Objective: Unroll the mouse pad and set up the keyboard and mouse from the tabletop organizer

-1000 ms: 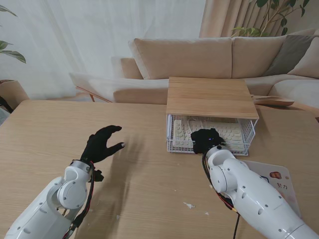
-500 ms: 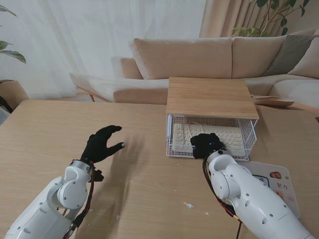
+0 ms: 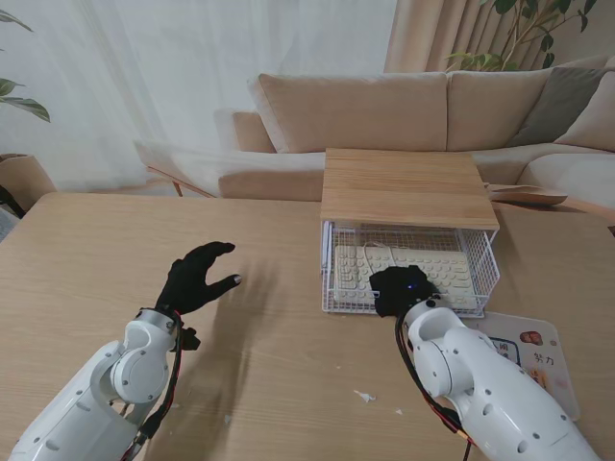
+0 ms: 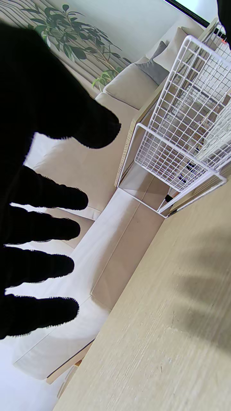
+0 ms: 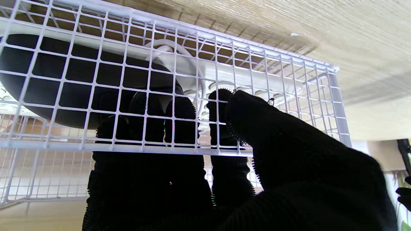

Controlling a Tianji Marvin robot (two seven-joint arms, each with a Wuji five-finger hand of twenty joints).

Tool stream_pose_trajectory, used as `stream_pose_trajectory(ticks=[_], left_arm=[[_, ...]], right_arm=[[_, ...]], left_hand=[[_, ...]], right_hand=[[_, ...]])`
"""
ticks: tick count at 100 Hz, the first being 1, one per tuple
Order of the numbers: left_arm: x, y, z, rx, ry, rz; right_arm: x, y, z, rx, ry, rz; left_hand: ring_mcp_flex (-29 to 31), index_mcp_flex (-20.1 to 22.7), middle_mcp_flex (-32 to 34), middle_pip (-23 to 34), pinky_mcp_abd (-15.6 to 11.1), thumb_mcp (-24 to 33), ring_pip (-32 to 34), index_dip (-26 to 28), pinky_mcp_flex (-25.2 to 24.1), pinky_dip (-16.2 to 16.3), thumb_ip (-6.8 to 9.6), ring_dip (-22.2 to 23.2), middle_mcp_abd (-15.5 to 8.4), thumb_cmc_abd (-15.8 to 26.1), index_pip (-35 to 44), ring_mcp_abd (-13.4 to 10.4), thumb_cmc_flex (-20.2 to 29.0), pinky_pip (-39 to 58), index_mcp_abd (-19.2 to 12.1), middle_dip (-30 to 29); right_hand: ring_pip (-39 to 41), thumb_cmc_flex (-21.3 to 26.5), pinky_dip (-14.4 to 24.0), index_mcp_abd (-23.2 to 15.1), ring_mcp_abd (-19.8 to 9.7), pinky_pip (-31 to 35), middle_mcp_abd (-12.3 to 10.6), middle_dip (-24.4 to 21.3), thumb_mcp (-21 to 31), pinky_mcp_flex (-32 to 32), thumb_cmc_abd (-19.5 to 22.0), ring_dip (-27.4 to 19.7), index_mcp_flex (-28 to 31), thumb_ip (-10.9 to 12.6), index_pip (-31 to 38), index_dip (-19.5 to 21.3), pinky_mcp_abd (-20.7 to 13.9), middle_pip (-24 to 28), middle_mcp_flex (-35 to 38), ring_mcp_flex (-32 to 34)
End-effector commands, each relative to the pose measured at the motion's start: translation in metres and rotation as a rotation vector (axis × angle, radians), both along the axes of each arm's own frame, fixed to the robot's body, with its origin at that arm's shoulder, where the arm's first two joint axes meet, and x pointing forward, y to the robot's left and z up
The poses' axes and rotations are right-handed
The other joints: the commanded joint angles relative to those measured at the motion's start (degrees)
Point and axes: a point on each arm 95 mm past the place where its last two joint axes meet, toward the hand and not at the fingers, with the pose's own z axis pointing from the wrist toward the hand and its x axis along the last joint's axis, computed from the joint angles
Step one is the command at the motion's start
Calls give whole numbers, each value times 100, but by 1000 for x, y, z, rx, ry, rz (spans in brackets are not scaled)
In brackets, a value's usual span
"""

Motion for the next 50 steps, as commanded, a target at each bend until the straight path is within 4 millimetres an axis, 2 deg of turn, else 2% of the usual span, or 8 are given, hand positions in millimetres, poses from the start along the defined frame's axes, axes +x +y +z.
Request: stream_pose_trajectory(ticks=[1, 50], left_arm=[[-1, -3, -1, -1, 12, -8], [-1, -4, -1, -3, 10, -11]], right_arm=[[-12, 7, -11, 4, 48, 21], [-25, 10, -7, -12, 66, 70]], left_hand=[[-231, 82, -130, -45, 42, -100, -129, -70, -51, -76, 259, 75, 89, 168, -73, -69, 92, -168, 22, -31], [-231, 74, -129, -43, 42, -108, -127, -69, -51, -76, 259, 78, 86, 176, -73, -70, 88, -168, 16, -30]], right_hand=[[716, 268, 110, -78, 101, -18, 202, 115, 244, -13, 119, 259, 134, -202, 160, 121, -98, 304, 174, 563], [702, 261, 95, -87, 73, -87, 182, 140, 244, -55, 154, 275, 118, -197, 159, 148, -98, 298, 149, 532]])
